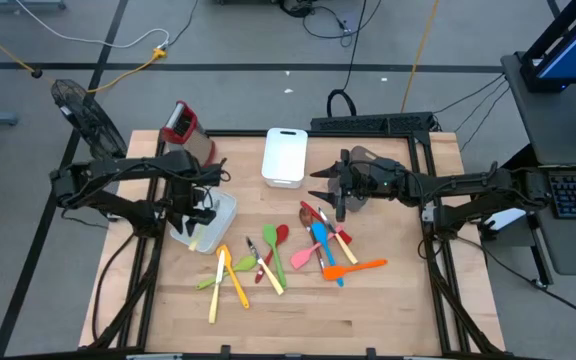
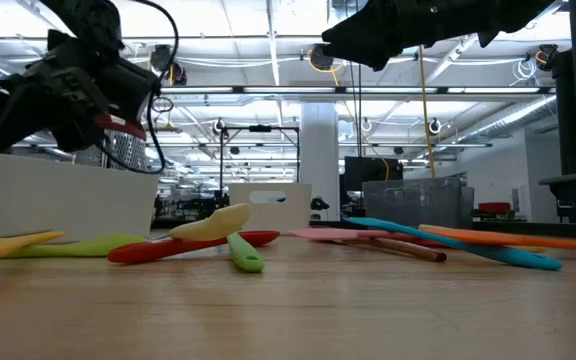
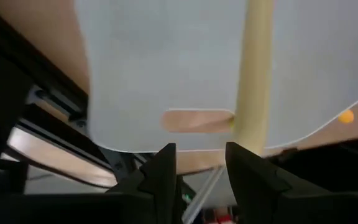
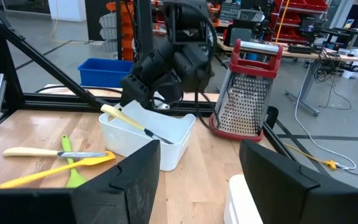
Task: Pick & Place Kitchen Items
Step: Put the yellow table knife into the bottom white bin
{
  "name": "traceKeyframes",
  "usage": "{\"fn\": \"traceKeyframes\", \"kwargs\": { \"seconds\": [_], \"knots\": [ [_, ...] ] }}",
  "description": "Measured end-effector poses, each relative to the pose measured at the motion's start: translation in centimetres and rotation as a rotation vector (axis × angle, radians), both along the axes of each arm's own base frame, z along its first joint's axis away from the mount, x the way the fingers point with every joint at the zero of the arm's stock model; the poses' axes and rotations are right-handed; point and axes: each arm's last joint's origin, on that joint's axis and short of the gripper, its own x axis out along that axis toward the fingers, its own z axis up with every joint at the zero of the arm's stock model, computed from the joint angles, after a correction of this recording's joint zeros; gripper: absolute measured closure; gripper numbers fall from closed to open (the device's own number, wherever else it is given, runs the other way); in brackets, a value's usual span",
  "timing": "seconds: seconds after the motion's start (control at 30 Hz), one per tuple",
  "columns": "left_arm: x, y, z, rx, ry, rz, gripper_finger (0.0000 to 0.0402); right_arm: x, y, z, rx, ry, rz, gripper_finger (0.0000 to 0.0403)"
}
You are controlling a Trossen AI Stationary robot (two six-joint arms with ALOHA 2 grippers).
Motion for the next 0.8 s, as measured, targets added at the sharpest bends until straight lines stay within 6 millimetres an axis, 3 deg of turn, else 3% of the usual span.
{"fn": "traceKeyframes", "kwargs": {
  "seconds": [0.33, 0.5, 0.67, 0.8],
  "knots": [
    [-2.5, -0.9, 2.8, 0.174, -0.082, 0.124, 0.0257, -0.1, 0.0, -0.6, 0.007, 0.058, 0.000, 0.0190],
    [-3.3, -1.1, 5.2, 0.317, -0.192, 0.192, 0.0256, -0.2, 0.0, -1.3, 0.069, 0.128, -0.008, 0.0190],
    [-3.0, -0.5, 8.2, 0.580, -0.442, 0.230, 0.0256, -0.6, 0.2, -2.5, 0.250, 0.240, -0.044, 0.0190],
    [-2.1, 0.1, 10.3, 0.864, -0.717, 0.181, 0.0256, -1.4, 1.1, -3.4, 0.264, 0.380, -0.032, 0.0190]
  ]
}}
